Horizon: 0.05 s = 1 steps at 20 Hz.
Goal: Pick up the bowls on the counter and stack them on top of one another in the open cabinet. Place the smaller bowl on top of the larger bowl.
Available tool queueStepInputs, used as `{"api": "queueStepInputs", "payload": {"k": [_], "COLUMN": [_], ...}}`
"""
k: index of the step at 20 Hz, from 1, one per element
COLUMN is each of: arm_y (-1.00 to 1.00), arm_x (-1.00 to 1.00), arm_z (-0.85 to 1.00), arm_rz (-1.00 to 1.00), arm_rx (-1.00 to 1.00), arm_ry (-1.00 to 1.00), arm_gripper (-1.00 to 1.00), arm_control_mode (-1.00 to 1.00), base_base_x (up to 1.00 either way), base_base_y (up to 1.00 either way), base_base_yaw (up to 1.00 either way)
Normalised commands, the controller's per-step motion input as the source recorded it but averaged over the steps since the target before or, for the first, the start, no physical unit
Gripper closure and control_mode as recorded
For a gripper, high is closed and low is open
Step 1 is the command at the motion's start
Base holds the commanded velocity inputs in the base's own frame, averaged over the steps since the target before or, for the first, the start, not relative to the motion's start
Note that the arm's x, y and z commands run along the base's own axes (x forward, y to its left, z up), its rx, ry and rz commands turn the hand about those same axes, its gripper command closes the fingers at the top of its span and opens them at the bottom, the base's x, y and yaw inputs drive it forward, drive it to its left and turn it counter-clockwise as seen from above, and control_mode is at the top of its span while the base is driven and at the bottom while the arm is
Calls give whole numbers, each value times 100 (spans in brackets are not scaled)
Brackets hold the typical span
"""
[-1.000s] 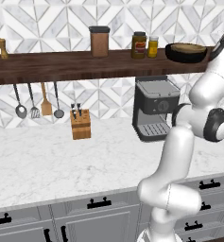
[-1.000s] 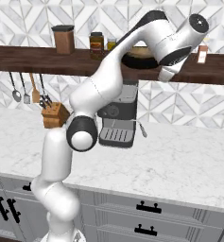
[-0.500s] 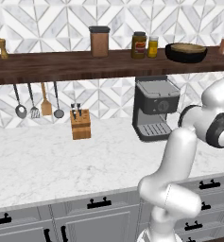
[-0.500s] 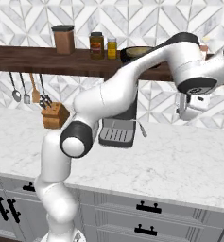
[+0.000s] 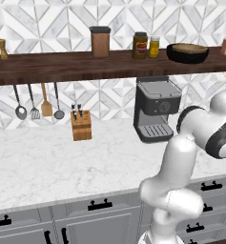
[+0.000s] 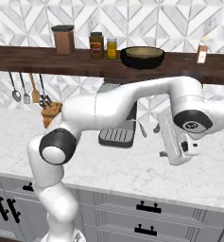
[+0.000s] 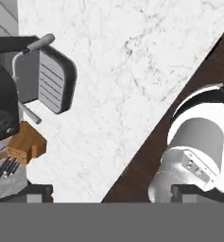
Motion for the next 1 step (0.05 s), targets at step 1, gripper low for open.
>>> {"api": "queueStepInputs", "payload": {"k": [1], "arm_y": [100], "arm_x": [-100], "arm_z": [-100], "arm_rz": [31], "arm_rx": [-18], "arm_ry": [0], "arm_gripper": [-100], "arm_control_mode": [-100], "base_base_x": [0], "base_base_y": [0], "base_base_yaw": [0]}}
